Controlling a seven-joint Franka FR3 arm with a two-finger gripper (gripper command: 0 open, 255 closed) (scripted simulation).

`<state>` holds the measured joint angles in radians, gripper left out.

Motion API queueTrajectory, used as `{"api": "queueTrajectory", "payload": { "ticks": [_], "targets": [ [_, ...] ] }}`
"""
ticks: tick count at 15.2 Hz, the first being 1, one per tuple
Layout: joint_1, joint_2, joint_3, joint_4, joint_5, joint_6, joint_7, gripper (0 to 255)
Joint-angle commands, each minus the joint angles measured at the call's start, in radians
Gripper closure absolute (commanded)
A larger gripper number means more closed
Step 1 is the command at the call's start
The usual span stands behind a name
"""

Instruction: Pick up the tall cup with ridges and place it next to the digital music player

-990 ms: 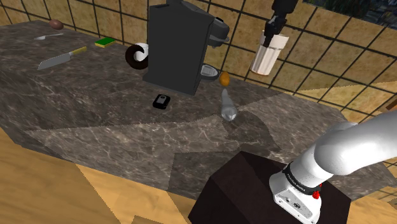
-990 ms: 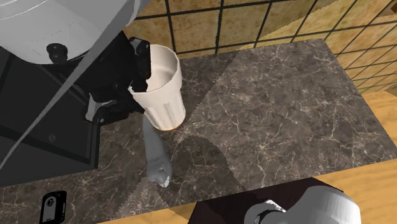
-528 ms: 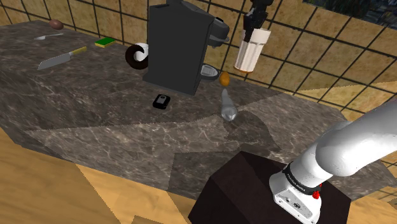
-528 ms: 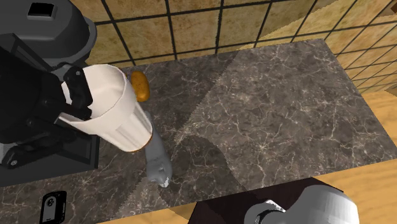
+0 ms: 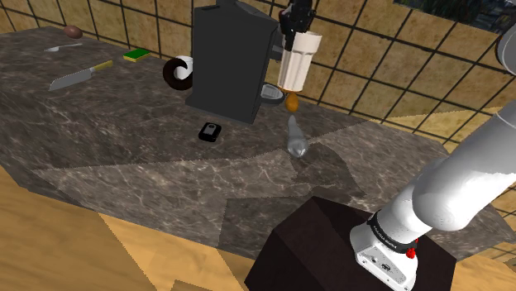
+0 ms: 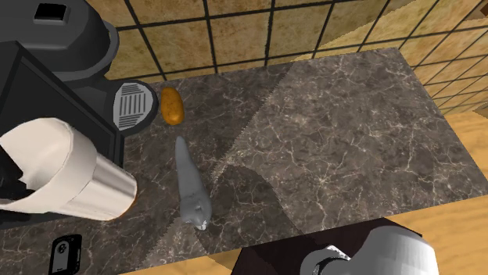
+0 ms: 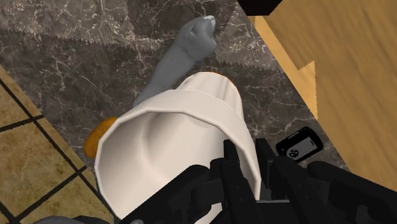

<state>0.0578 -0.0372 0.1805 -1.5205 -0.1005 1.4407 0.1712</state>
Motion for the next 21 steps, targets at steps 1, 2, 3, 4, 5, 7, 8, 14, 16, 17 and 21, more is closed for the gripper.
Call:
{"api": "queueTrajectory", "payload": {
  "ticks": [1, 2, 3, 4, 5, 7, 8, 14, 16, 17, 21],
  "targets": [
    [0.019, 0.072, 0.022, 0.090, -0.012, -0.022, 0.039, 255],
    [0.031, 0.107, 0.032, 0.135, -0.019, -0.035, 0.059, 255],
    [0.044, 0.145, 0.043, 0.183, -0.027, -0.048, 0.079, 255],
    [0.059, 0.185, 0.052, 0.235, -0.036, -0.064, 0.099, 255],
    [0.075, 0.227, 0.060, 0.291, -0.047, -0.082, 0.118, 255],
    [0.105, 0.297, 0.071, 0.374, -0.065, -0.100, 0.149, 255],
    [0.102, 0.287, 0.071, 0.346, -0.062, -0.081, 0.150, 255],
    [0.089, 0.244, 0.068, 0.202, -0.049, 0.021, 0.154, 255],
    [0.086, 0.234, 0.068, 0.160, -0.046, 0.052, 0.156, 255],
    [0.084, 0.229, 0.067, 0.140, -0.045, 0.068, 0.157, 255],
    [0.080, 0.214, 0.066, 0.066, -0.041, 0.128, 0.160, 255]
  ]
}}
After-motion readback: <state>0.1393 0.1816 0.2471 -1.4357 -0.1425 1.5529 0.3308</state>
